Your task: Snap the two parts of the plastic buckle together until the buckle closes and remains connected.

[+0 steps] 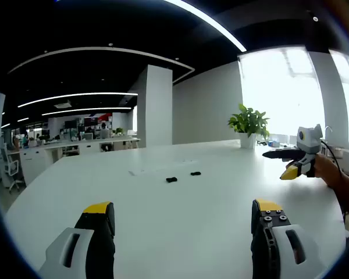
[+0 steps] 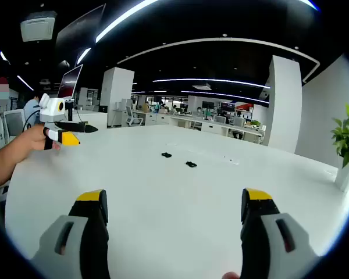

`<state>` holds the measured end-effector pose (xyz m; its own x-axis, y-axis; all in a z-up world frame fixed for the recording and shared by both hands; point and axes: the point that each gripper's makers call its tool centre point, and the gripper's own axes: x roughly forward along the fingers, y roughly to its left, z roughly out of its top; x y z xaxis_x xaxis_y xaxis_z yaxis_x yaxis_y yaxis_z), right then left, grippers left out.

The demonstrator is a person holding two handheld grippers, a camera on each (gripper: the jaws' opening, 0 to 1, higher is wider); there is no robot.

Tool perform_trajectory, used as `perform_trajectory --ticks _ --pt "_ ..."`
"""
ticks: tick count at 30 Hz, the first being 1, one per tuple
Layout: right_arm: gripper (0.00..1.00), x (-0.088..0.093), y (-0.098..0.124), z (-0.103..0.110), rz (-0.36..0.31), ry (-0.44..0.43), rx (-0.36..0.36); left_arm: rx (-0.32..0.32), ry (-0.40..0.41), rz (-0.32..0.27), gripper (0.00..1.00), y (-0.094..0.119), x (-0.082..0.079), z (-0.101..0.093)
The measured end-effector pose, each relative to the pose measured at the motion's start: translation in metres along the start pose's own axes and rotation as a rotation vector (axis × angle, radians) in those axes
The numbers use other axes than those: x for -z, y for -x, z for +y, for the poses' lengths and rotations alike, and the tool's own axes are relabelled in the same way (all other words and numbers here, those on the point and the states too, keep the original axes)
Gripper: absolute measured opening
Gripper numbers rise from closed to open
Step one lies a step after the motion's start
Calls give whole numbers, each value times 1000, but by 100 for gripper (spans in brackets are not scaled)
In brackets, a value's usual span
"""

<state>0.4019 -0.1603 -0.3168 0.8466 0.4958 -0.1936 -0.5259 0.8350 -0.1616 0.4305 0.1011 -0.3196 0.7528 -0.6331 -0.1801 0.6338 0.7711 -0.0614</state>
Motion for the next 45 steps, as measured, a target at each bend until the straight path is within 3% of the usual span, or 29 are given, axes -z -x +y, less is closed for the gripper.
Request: perform_trajectory --ticks 7,8,10,12,14,16,19,23,36,45 --pt "95 -11 3 -7 -54 -14 34 7 -5 -65 99 1 -10 0" --pt "93 -11 3 -10 -55 -5 43 -1 9 -56 98 1 -9 1" --pt "89 -10 4 -14 -41 20 56 -33 33 42 89 4 5 9" --pt "86 -13 5 -13 -57 19 52 -34 13 33 80 4 4 9" --pt "86 -13 5 -11 -62 13 41 -37 4 -14 83 4 -5 9" --pt "86 -12 4 -11 -52 20 41 -44 6 -30 93 4 -8 10" --pt "87 -11 4 -12 -49 18 42 -50 1 -12 84 6 -6 12" --pt "88 -10 3 -11 -47 17 37 -35 14 -14 82 6 -7 10" --pt "89 -9 2 -11 -44 13 35 0 4 -57 90 5 -14 3" --pt "87 -8 2 -13 -42 24 42 16 15 -27 85 3 -8 0"
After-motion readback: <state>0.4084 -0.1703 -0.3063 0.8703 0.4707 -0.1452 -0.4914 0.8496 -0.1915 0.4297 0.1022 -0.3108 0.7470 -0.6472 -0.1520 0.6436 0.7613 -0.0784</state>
